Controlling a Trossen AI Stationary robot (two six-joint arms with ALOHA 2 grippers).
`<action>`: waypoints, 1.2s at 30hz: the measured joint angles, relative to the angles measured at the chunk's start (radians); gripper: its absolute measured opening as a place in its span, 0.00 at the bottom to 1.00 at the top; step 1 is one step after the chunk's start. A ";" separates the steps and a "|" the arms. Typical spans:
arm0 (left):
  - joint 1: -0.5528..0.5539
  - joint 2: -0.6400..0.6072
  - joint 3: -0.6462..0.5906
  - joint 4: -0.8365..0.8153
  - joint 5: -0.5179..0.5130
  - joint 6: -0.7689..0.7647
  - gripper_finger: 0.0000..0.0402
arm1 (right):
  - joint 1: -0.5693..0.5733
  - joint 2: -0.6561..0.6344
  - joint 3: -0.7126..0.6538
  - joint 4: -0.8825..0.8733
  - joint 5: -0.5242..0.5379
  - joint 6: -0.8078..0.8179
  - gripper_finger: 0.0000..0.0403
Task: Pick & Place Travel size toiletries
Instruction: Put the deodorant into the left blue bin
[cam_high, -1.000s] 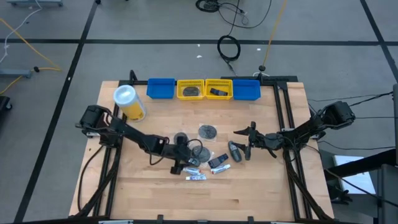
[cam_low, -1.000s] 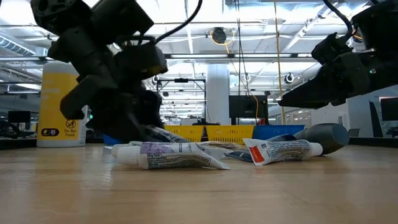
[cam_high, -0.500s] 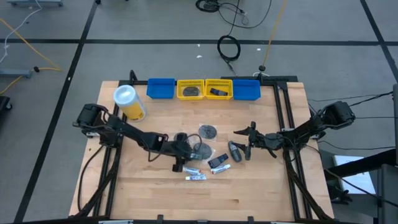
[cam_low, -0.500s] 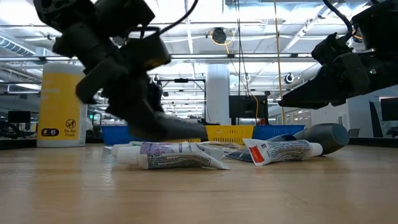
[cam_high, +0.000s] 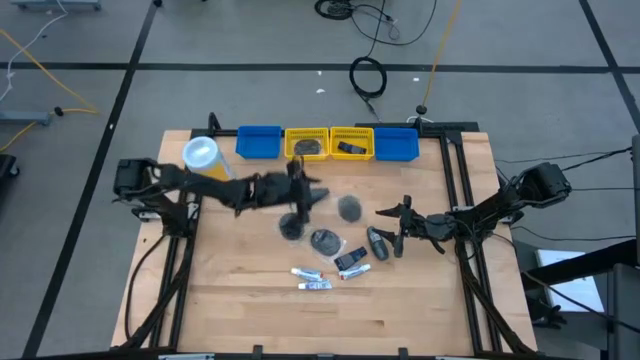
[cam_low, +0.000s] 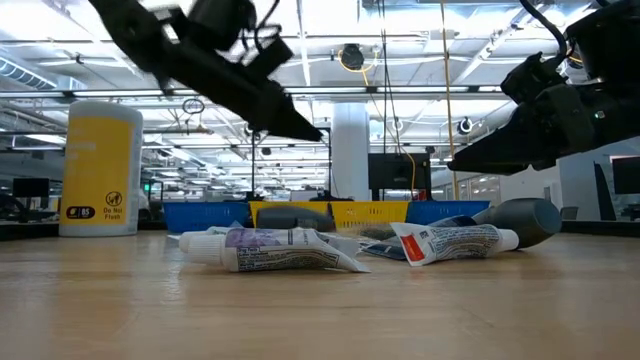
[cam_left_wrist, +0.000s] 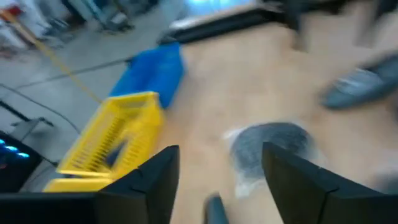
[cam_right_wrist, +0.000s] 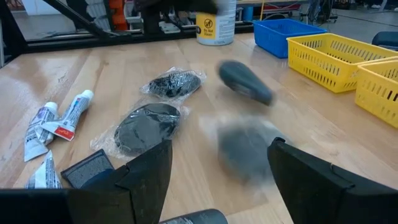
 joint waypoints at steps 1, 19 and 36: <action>0.036 0.014 0.000 0.043 0.014 0.006 0.52 | 0.000 0.000 0.000 0.000 0.000 0.000 0.64; 0.173 0.075 0.017 -0.168 0.133 -0.191 0.68 | 0.000 0.000 0.000 -0.017 0.000 0.001 0.64; 0.037 0.261 0.017 0.039 -0.210 -0.498 0.90 | 0.000 0.000 0.000 -0.016 0.001 0.001 0.64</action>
